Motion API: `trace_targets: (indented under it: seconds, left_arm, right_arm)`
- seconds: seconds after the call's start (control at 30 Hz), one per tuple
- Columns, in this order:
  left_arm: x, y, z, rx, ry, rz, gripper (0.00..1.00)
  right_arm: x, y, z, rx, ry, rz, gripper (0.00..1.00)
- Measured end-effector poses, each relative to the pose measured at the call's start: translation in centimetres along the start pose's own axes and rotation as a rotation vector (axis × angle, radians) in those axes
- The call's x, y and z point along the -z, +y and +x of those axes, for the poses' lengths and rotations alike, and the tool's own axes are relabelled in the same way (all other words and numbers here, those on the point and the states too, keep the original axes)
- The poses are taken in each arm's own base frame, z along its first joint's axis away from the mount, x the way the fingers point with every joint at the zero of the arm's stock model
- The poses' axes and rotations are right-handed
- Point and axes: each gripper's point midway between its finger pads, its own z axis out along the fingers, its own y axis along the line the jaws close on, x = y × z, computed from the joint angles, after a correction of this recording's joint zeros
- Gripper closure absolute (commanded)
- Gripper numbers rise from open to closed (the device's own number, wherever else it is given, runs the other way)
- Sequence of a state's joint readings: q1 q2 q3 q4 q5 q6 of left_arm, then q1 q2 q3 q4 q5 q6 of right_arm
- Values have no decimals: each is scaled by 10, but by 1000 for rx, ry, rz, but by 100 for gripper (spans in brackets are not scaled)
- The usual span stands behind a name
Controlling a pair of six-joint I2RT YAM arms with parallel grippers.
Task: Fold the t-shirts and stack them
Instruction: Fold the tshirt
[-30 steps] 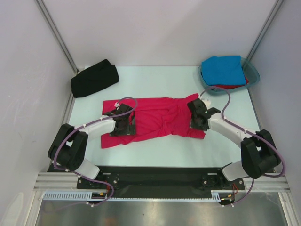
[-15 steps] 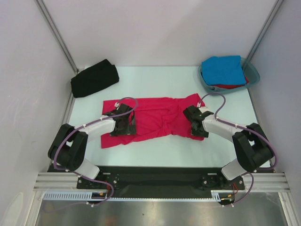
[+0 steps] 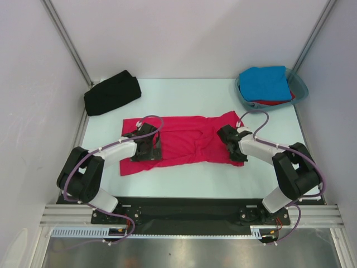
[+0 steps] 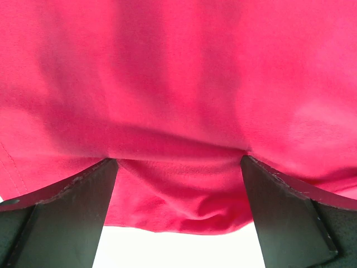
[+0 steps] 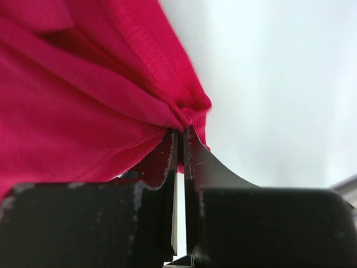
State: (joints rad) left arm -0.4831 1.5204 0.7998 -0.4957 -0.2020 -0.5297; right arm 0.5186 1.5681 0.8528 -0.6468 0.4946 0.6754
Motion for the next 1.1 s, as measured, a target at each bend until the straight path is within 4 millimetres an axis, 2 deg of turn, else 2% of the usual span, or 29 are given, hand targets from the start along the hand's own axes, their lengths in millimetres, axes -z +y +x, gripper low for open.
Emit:
trace_targets:
  seconds: [0.17, 0.27, 0.33, 0.37, 0.4, 0.47, 0.5, 0.63, 0.8, 0.97, 1.03, 1.1]
  left_arm:
    - [0, 3, -2, -1, -10, -16, 0]
    - [0, 4, -2, -3, -17, -27, 0]
    - [0, 4, -3, -5, -20, -31, 0]
    - [0, 4, -3, -5, -21, -33, 0]
    - [0, 4, -3, -6, -23, -34, 0]
    - [1, 7, -5, -6, -34, -49, 0]
    - [1, 9, -6, -5, -38, -58, 0]
    - [10, 14, -7, -4, -50, -68, 0]
    - [43, 13, -22, 22, -126, -25, 0]
    - [87, 12, -47, 92, -274, 43, 0]
    - [97, 11, -49, 125, -309, 73, 0]
    - [99, 13, -40, 157, -321, 93, 0]
  right_arm:
    - [5, -34, -5, -7, -18, 177, 100]
    - [9, -43, -12, -4, -26, 260, 100]
    - [9, -45, -16, 0, -37, 299, 84]
    - [9, -45, -17, 1, -41, 319, 65]
    - [9, -46, -17, 3, -45, 332, 31]
    - [13, -51, -18, 21, -60, 368, 25]
    - [16, -54, -18, 30, -65, 384, 18]
    - [32, -58, -24, 37, -106, 394, 14]
    - [72, -47, -51, -49, -216, 234, 11]
    - [110, -15, -71, -116, -283, -62, 9]
    - [117, -1, -74, -119, -291, -147, 9]
    - [119, 16, -74, -99, -285, -211, 9]
